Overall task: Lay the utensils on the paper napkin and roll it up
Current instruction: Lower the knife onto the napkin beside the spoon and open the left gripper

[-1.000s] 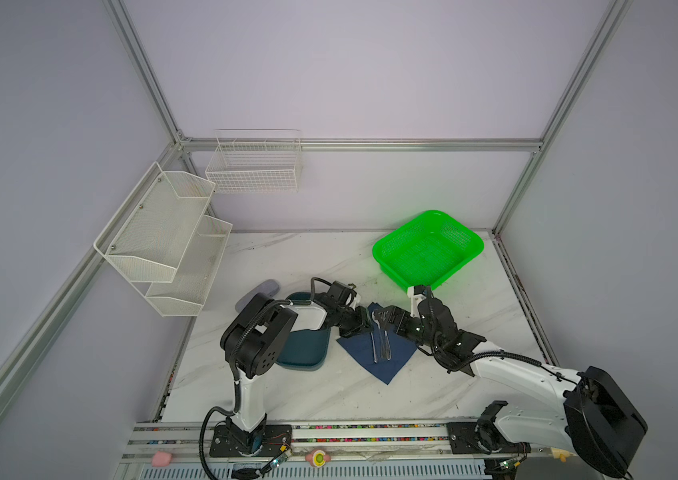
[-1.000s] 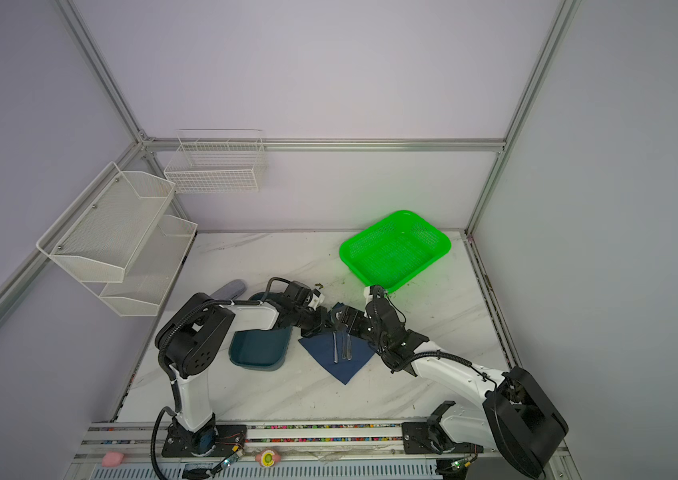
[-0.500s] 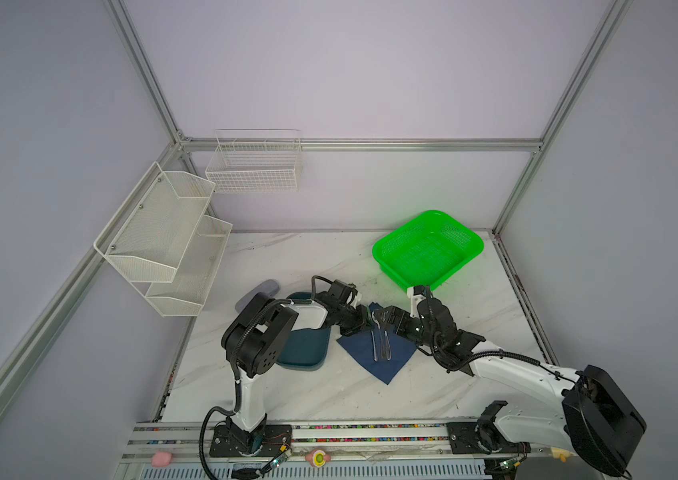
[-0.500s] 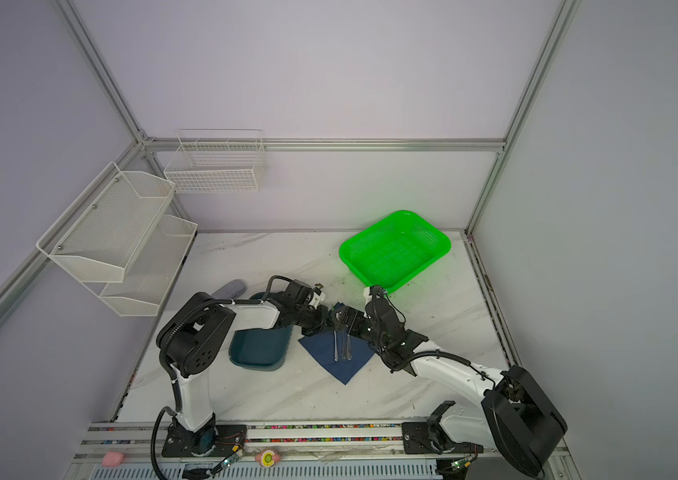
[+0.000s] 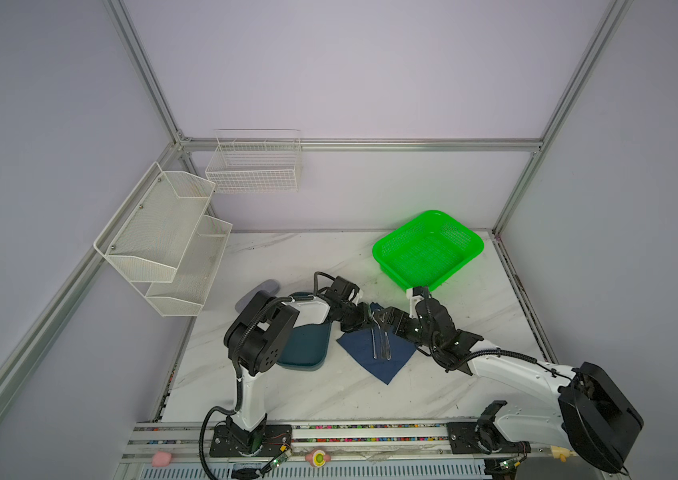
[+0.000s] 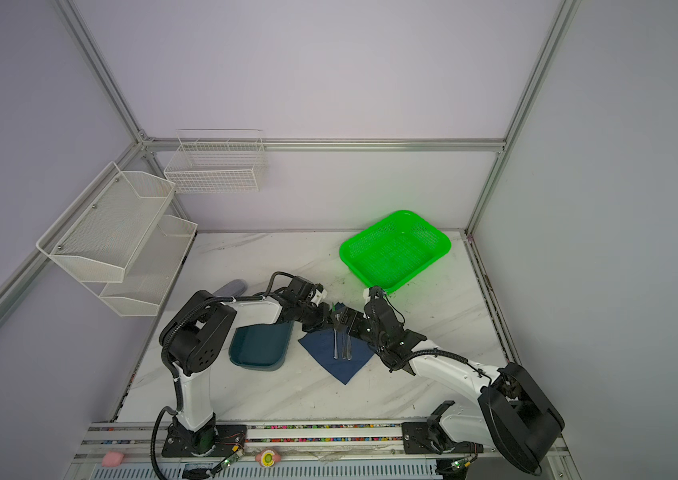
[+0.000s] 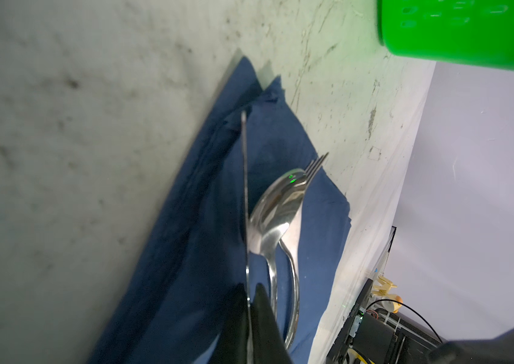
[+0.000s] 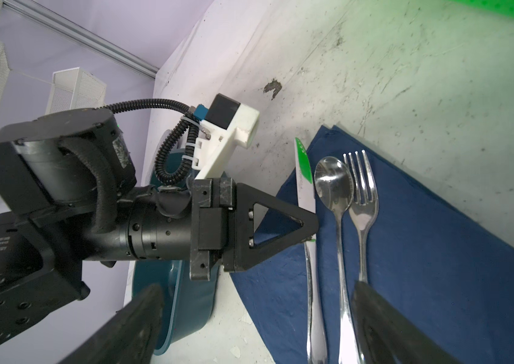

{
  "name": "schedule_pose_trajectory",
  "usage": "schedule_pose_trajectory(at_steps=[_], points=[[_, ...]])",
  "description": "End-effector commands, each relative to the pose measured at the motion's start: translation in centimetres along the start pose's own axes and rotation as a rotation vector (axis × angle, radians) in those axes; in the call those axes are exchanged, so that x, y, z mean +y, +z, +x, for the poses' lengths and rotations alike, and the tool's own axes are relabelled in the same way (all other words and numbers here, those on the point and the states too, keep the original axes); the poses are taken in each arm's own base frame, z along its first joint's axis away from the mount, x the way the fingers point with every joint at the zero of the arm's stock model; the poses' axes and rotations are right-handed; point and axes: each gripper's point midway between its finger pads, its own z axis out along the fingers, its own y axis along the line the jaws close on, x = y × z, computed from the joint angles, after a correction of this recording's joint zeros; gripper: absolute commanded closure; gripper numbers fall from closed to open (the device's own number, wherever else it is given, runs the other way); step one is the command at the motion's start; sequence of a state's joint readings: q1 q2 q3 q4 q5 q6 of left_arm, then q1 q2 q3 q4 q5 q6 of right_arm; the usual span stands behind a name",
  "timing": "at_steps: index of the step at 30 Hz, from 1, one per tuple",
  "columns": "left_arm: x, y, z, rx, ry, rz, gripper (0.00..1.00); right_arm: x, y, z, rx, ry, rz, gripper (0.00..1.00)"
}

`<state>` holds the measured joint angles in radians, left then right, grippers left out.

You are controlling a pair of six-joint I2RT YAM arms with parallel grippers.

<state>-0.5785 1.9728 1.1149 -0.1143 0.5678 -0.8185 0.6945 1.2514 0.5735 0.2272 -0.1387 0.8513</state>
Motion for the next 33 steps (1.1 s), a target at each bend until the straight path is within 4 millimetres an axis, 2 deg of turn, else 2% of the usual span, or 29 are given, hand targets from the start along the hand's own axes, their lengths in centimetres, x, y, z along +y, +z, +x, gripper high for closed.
schedule_pose_trajectory(at_steps=[1, 12, 18, 26, 33], points=[[-2.9, -0.5, -2.1, -0.034, 0.079, 0.040, 0.93, -0.2, 0.1, -0.2, -0.003, 0.011, 0.012, 0.05], [-2.7, -0.3, -2.2, -0.030, 0.082, 0.030, 0.91, -0.1, 0.1, -0.2, -0.004, 0.007, 0.009, 0.05], [-1.9, -0.5, -1.6, -0.033, 0.064, 0.006, 0.86, 0.0, 0.0, -0.3, -0.006, 0.009, 0.007, 0.05], [-1.5, -2.1, -1.8, -0.082, 0.075, -0.061, 0.80, 0.2, -0.1, -0.4, -0.010, 0.009, -0.001, 0.05], [-2.1, -3.5, -1.5, -0.107, 0.092, -0.083, 0.73, 0.5, -0.4, -0.5, -0.013, 0.009, -0.009, 0.05]])
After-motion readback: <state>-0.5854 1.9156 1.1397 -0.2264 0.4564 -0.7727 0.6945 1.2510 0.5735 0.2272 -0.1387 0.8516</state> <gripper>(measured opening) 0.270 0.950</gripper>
